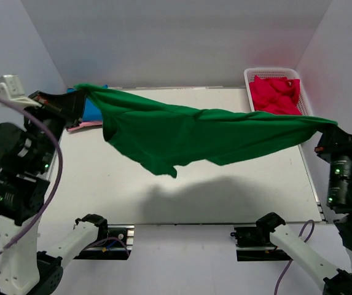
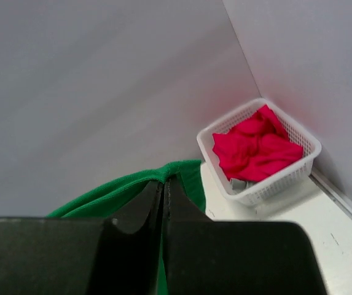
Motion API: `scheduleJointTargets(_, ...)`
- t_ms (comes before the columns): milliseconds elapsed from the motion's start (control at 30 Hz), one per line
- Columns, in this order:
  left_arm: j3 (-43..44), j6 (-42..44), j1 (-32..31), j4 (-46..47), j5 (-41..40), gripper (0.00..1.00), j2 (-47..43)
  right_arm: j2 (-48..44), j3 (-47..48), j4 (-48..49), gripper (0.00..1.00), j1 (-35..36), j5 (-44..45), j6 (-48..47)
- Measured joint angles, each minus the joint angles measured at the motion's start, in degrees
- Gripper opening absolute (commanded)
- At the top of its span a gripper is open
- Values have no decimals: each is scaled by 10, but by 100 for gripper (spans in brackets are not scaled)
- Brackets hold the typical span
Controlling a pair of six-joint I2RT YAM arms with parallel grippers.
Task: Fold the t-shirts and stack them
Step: Flatten out the tshirt
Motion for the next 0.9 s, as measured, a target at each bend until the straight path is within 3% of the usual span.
scheduleJointTargets(200, 28, 6, 0, 1, 48, 0, -27, -4, 48, 6, 0, 0, -29, -35)
scheduleJointTargets(333, 0, 6, 0, 10, 56, 0, -23, 15, 42, 20, 0, 0, -22, -44)
scheduleJointTargets(467, -80, 1, 1, 25, 31, 0, 6, 70, -33, 65, 0, -1, 2, -40)
scheduleJointTargets(600, -175, -15, 2, 31, -29, 0, 101, 203, -149, 102, 0, -10, 2, -19)
scheduleJointTargets(633, -199, -20, 3, 30, -49, 5, 142, 259, -175, 112, 0, -15, -6, -11)
scheduleJointTargets(700, -220, -31, 7, 16, -80, 39, 234, 357, -210, 125, 0, -30, -35, 0)
scheduleJointTargets(733, -217, -40, 9, 7, -97, 59, 293, 406, -224, 131, 30, -39, -52, 5)
scheduleJointTargets(767, -206, -49, 12, -3, -116, 83, 354, 444, -231, 136, 46, -49, -65, 10)
scheduleJointTargets(833, -144, -71, 19, -49, -146, 92, 483, 515, -230, 138, 85, -70, -91, 17)
scheduleJointTargets(900, -79, -84, 24, -87, -165, 98, 577, 569, -208, 127, 90, -87, -111, 24)
